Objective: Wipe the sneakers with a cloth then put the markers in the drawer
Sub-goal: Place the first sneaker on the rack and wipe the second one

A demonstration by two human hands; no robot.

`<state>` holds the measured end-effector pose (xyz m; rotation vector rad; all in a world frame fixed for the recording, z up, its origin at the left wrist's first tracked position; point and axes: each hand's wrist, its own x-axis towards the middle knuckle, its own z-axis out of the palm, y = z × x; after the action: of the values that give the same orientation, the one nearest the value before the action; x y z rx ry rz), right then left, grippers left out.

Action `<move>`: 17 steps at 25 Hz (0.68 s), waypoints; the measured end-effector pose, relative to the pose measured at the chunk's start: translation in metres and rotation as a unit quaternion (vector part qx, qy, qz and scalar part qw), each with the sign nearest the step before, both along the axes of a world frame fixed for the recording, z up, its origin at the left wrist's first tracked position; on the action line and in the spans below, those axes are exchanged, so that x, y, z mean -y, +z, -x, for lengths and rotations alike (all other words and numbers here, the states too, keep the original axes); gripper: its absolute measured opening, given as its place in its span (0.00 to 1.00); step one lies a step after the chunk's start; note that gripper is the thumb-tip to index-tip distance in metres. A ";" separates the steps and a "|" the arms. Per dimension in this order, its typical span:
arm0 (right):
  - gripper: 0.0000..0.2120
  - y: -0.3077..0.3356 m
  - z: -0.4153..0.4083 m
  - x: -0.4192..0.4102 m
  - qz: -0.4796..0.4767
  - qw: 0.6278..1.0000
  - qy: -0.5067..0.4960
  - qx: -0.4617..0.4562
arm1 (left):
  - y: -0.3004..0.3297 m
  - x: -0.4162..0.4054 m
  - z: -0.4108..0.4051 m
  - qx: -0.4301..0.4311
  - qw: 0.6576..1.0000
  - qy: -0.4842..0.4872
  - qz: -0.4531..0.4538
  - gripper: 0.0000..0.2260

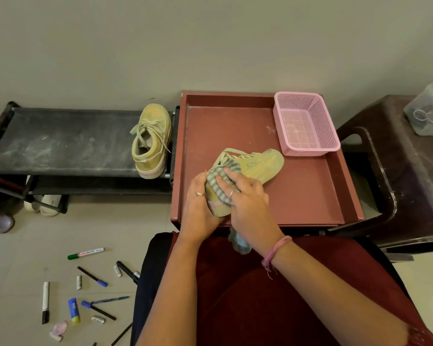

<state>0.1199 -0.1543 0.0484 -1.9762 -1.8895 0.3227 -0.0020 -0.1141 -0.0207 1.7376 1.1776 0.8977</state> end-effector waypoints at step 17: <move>0.23 -0.016 -0.013 0.005 -0.057 0.998 -0.018 -0.034 | 0.002 0.003 -0.004 -0.013 0.998 0.004 -0.068 0.35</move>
<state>0.1328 -0.1594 0.0327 -1.8970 -1.7884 0.2628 0.0022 -0.1171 -0.0189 1.8593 1.1630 0.9836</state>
